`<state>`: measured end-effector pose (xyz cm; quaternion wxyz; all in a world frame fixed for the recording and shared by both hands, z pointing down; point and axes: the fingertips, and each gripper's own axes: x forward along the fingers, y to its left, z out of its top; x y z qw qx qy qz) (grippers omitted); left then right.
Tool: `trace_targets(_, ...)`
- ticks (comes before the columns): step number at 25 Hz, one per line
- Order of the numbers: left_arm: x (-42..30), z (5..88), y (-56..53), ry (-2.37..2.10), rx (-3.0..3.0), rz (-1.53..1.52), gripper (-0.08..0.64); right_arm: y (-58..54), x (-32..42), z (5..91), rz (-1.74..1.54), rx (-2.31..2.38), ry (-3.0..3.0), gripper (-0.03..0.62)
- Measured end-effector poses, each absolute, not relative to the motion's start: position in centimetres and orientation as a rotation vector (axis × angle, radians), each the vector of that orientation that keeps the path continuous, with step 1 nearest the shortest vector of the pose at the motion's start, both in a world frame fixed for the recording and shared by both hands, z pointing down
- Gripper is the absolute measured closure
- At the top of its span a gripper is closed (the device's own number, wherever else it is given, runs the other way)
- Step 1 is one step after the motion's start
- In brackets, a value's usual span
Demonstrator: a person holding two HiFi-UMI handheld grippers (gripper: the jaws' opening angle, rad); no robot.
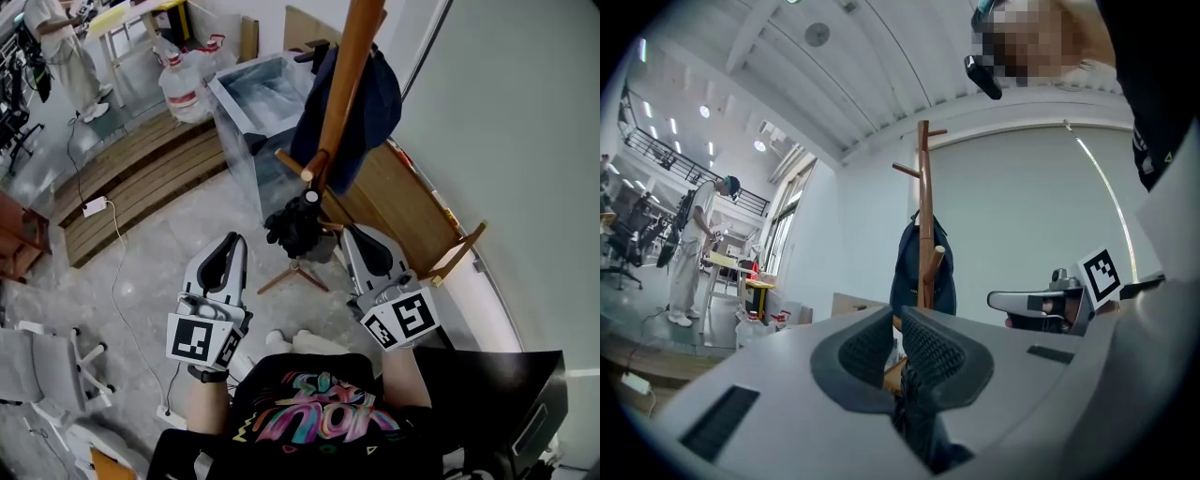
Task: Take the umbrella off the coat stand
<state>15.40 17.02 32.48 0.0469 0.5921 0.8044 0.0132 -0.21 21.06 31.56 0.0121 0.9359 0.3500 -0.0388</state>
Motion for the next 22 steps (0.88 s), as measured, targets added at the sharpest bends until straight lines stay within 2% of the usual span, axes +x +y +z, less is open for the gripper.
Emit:
trace_targets(4,15.0,32.7,16.8,2.469,1.77,0.047,0.531,21.0,-0.5,31.6,-0.183,2.969,1.065,0.578)
trace_targets(7,14.8,32.9,16.7,2.481,1.734,0.071,0.524,20.8,-0.5,31.6,-0.206,2.996,1.043,0.535)
trace_targets(9,14.7,33.2,16.5,2.495,1.708,0.072,0.453,20.7,-0.4,31.8,-0.211,3.007,1.033,0.518)
trace_targets(13,14.5,34.0,16.7,2.521,1.693,0.084,0.415,20.9,-0.3,32.1,-0.221,3.035,1.02,0.465)
trace_targets(22,12.8,37.4,18.3,2.689,1.658,0.147,0.32,22.0,-0.1,33.9,-0.212,3.108,1.003,0.411)
